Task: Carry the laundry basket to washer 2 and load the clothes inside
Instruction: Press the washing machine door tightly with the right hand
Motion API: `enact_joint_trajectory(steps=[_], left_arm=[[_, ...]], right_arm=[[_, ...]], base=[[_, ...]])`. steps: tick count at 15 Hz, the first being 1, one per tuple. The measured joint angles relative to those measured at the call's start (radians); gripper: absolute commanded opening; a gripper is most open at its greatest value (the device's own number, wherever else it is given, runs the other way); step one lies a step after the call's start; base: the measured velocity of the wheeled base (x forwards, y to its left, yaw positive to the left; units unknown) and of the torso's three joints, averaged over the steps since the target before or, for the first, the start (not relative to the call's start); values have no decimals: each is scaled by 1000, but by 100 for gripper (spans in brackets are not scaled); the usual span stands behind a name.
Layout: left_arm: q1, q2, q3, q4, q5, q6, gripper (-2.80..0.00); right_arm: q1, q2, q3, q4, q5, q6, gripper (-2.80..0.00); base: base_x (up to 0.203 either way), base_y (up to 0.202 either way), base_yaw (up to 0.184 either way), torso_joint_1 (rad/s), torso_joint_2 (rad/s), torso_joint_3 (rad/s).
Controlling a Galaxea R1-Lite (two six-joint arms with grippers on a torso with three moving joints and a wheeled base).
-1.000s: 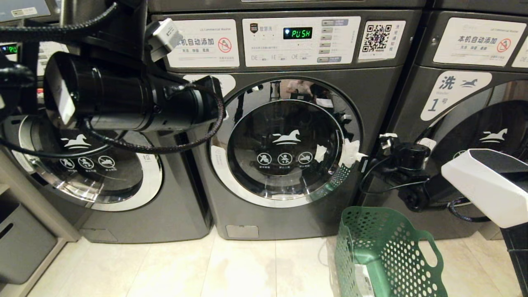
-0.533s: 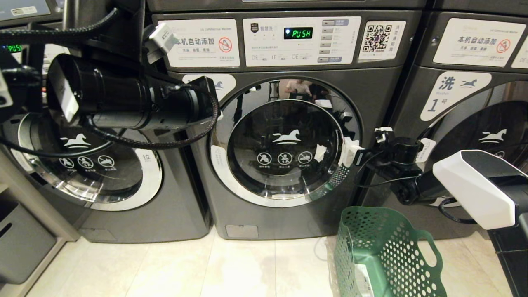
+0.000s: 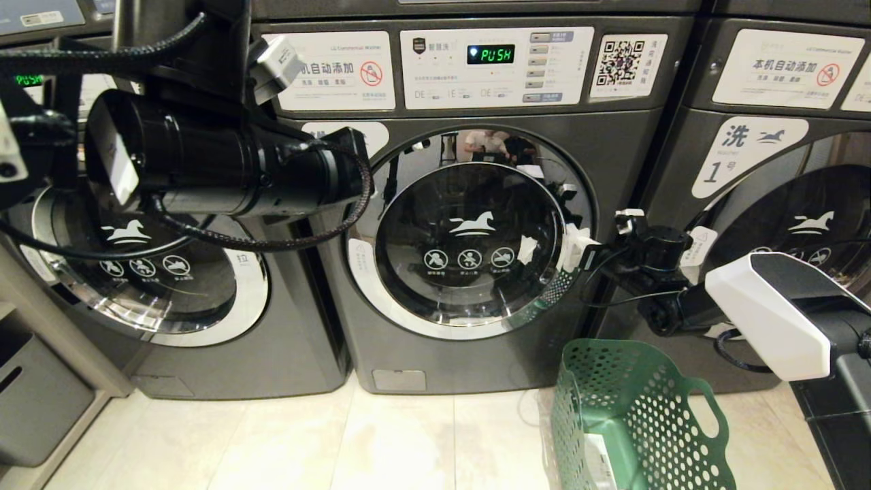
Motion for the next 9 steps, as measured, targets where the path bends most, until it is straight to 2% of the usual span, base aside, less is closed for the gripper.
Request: enact_joint_trajectory(steps=[3,5,7,9], left_arm=[[-1,0,0,-1,0,0,-280],[1,-2,0,3,0,0,-280],[0,-14,0,8,1,0,-280],[-1,-37,13,6,1,-1,-280]], right_arm=[[3,14,-5,-7,-7,-1,-280],[7,-20,75,9,-4,-2,-280],[3,-124,246,23,12,-1,-280],[4,-284,483,57,40,-2,-280]], base=[[0,0,0,0,0,0],[0,0,0,0,0,0],[0,0,0,0,0,0],[0,0,0,0,0,0]])
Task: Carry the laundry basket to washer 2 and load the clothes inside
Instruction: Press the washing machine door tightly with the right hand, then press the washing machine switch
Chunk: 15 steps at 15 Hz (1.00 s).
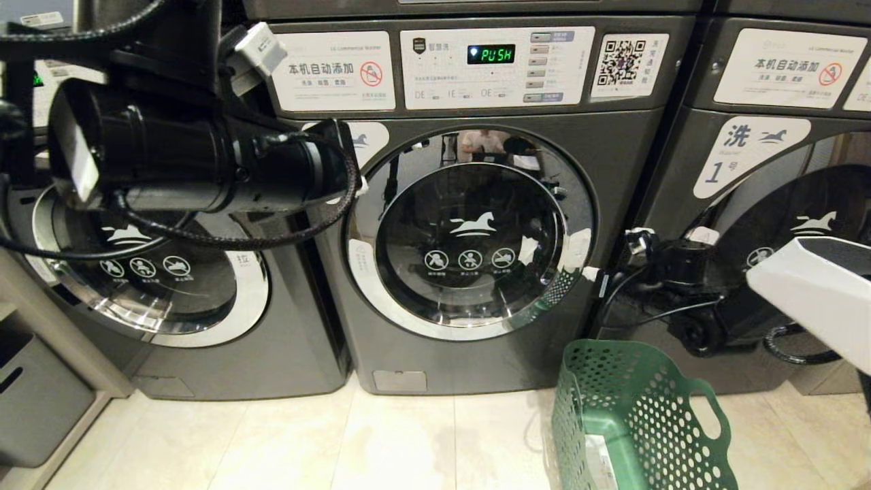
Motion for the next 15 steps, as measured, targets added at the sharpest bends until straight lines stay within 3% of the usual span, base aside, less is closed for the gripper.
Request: enact_joint_trajectory(steps=[4,6,11,15], left_arm=[[24,-74,88,-6,1,-1,-280],[91,-118,137,-11,2,-2,-280],[391,-328,395,-11,2,23,-280],[600,-626,711,-22,-1,106,-280]], right_arm=[[14,-383,434,61,7,-8,-280],[19,-568,626,88,-36,-9,-280],[22,-946,934,108,-204,-17,-280],[15,-1163,1076,108,-235,-24,-280]], base=[[0,0,0,0,0,0],[0,0,0,0,0,0],[0,0,0,0,0,0],[0,0,0,0,0,0]])
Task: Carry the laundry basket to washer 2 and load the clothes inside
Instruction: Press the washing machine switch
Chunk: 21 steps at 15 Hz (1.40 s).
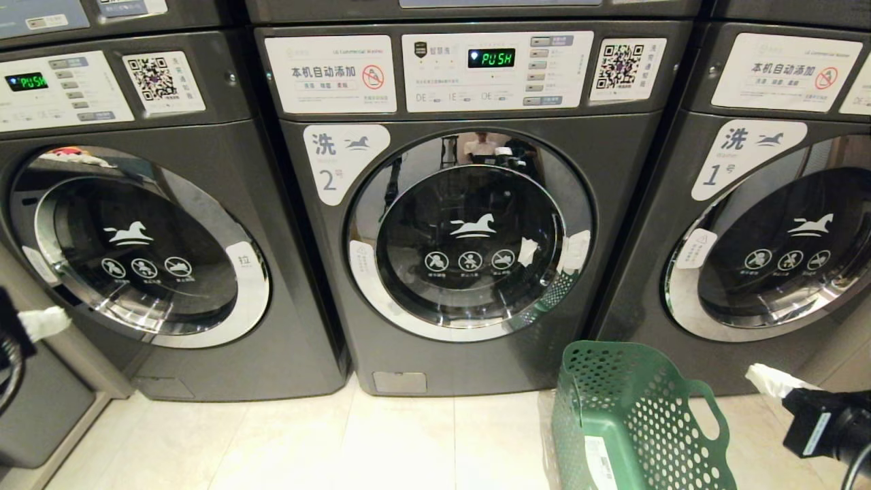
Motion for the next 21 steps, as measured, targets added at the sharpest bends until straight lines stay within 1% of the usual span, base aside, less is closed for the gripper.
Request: enact_joint_trajectory(steps=[2,3,5,6,8,9,10,12,13,14,15,17,18,20,21], left_arm=[[66,-148,125,-34,-3,48,-280],[85,-220,179,-45,-5,79,-280],[104,-357,299,-61,-18,141,-280],[106,-418,352,-67,-45,164,-280],[107,-513,456,-71,-142,222,-280],[106,-551,514,-74,-178,277,-280],[106,-589,573,-82,-195,339,-280],[102,-656,691,-122,-206,433,-280],[90,-692,741,-154,-219,455,-280],[70,-723,771,-170,-233,456,-280],[53,-750,789,-171,-240,446,-280],[43,-780,799,-166,-237,396,-280],[40,-785,799,-162,-238,385,-280],[39,-789,799,-160,-240,384,-280],[38,-790,799,-159,-240,384,-280]], right_arm=[[-28,-98,25,-1,-2,-12,-280],[-49,-149,47,-2,-2,-39,-280],[-100,-249,90,1,4,-129,-280],[-127,-296,102,2,6,-161,-280],[-177,-376,114,19,8,-182,-280],[-202,-403,117,29,16,-193,-280],[-218,-426,118,34,27,-194,-280],[-241,-464,119,85,33,-199,-280],[-248,-479,119,150,36,-213,-280],[-250,-496,119,226,37,-233,-280],[-252,-524,119,316,38,-259,-280],[-248,-620,112,514,43,-313,-280],[-238,-681,93,642,45,-333,-280],[-218,-788,54,877,49,-361,-280],[-208,-821,38,964,55,-377,-280]], base=[[0,0,0,0,0,0],[0,0,0,0,0,0],[0,0,0,0,0,0],[0,0,0,0,0,0],[0,0,0,0,0,0],[0,0,0,0,0,0],[0,0,0,0,0,0],[0,0,0,0,0,0],[0,0,0,0,0,0],[0,0,0,0,0,0],[0,0,0,0,0,0],[0,0,0,0,0,0],[0,0,0,0,0,0],[0,0,0,0,0,0],[0,0,0,0,0,0]])
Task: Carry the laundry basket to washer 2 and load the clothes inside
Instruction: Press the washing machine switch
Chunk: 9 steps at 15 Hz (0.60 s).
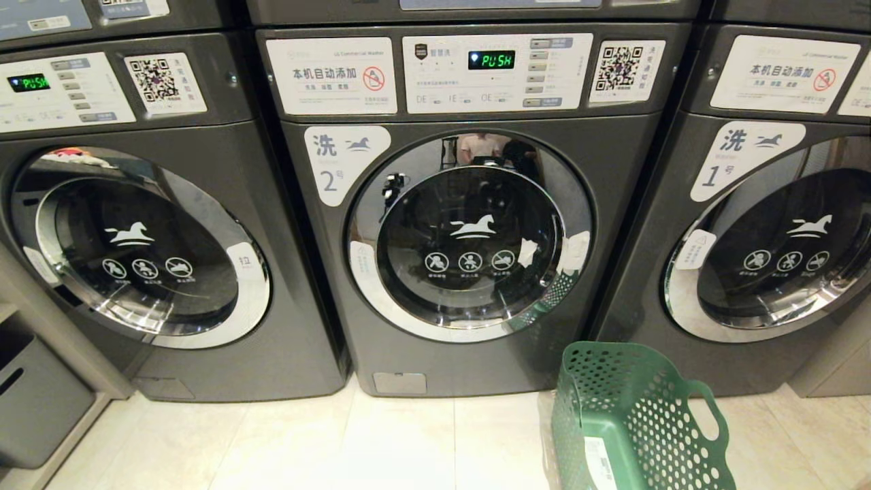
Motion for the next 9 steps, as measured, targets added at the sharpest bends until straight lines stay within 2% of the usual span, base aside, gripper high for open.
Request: enact_joint_trajectory(steps=[1,3,4,7,9], left_arm=[[0,-2,0,1,0,0,-280],[0,-11,0,1,0,0,-280],[0,-17,0,2,0,0,-280],[3,-53,0,3,-1,0,-280],[6,-114,0,0,1,-2,-280]], right_arm=[[6,-21,-6,27,20,-6,-280],[12,-45,-8,-24,115,-13,-280],[12,-51,-2,-39,128,-4,-280],[13,-60,34,-166,107,21,-280],[13,-62,63,-267,106,67,-280]], base=[[0,0,0,0,0,0],[0,0,0,0,0,0],[0,0,0,0,0,0],[0,0,0,0,0,0],[0,0,0,0,0,0]])
